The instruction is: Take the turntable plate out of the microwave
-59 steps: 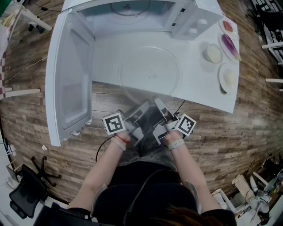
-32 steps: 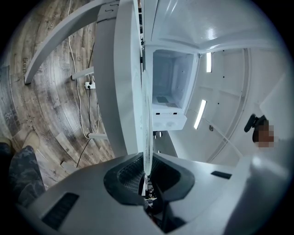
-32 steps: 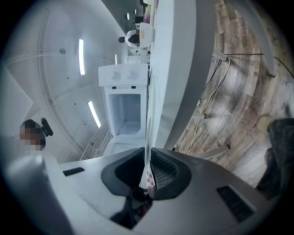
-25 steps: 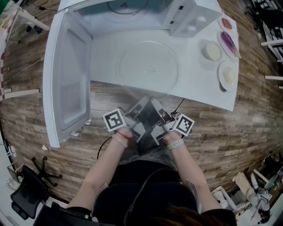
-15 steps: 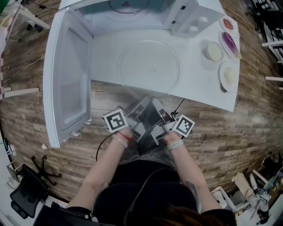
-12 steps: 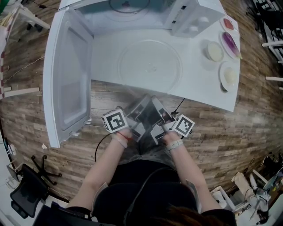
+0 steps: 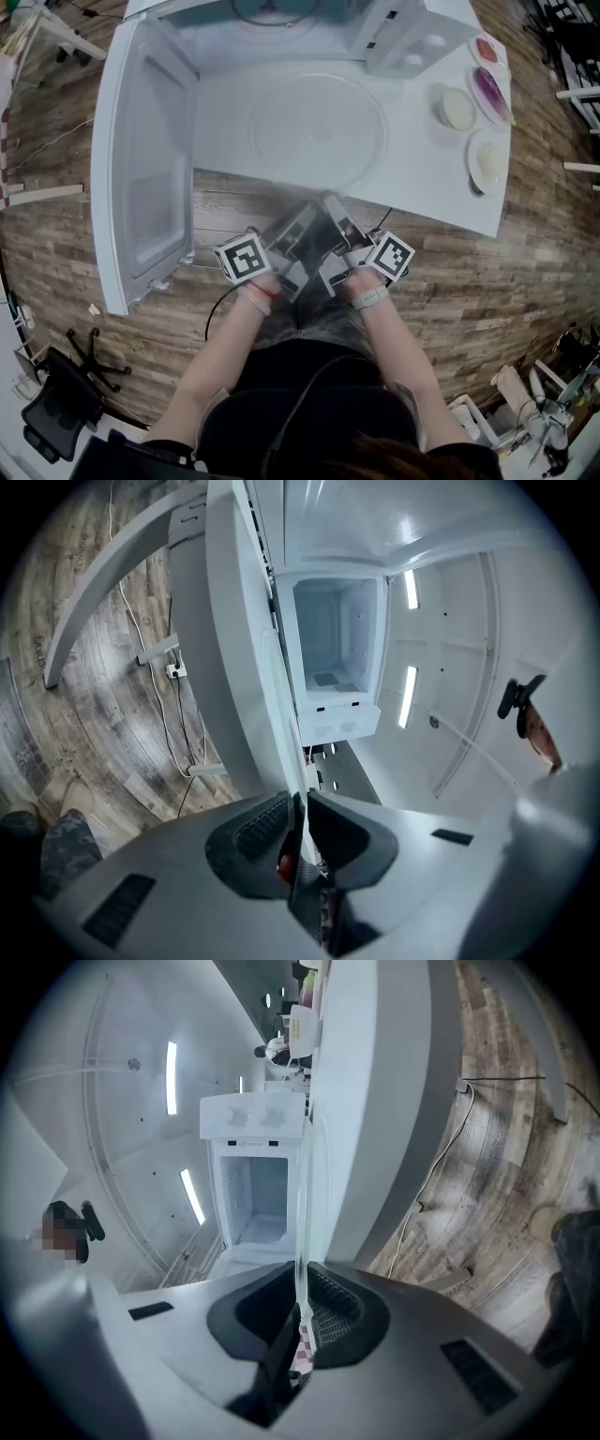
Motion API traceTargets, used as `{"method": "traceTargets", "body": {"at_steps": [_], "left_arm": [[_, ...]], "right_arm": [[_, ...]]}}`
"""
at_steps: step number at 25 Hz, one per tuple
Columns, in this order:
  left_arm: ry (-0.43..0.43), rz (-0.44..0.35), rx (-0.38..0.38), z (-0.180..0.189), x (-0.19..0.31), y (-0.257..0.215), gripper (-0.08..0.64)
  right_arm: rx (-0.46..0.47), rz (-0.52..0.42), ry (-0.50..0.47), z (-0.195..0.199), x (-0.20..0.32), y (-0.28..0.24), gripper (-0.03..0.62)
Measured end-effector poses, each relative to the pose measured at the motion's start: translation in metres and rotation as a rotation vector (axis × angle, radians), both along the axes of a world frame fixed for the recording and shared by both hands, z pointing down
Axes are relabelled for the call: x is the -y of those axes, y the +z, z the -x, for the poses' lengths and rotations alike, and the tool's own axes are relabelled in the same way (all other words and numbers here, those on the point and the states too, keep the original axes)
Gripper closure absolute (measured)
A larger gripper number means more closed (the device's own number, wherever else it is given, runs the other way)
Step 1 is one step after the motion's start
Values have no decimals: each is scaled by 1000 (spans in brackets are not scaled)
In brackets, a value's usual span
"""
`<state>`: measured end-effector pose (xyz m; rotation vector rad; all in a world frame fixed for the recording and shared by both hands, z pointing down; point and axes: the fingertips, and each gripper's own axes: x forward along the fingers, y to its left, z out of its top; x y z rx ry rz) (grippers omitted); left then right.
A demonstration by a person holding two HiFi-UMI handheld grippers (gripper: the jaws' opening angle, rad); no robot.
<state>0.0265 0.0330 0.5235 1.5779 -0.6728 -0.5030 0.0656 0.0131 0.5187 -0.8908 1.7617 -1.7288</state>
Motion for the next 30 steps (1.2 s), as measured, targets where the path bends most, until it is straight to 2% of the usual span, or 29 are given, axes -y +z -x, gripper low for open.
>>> {"method": "traceTargets", "body": {"at_steps": [2,7,12,19,24,27,30], "left_arm": [[-4,-4,0,1,0,1,505],[-27,69,-27,2,-2,7,505],[-52,85,-60,3,-2,7,512],[-55,84,-42,1,2,4,518],[-111,105,-120,5,18,1,522],[-110,86,-111,8,20,0,522],[-122,102,-143,6,15,-1,522]], "right_arm": [[4,0,-5,2,1,-1,538],[6,22,-1,4,0,2,538],[16,35,-20,6,-3,4,538],[-16,27,-61,2,-17,3,538],[-24,30,-65,-1,-19,5,538],[-29,31,-63,-4,-20,6,538],[-38,23,-70,-5,-24,5,538]]}}
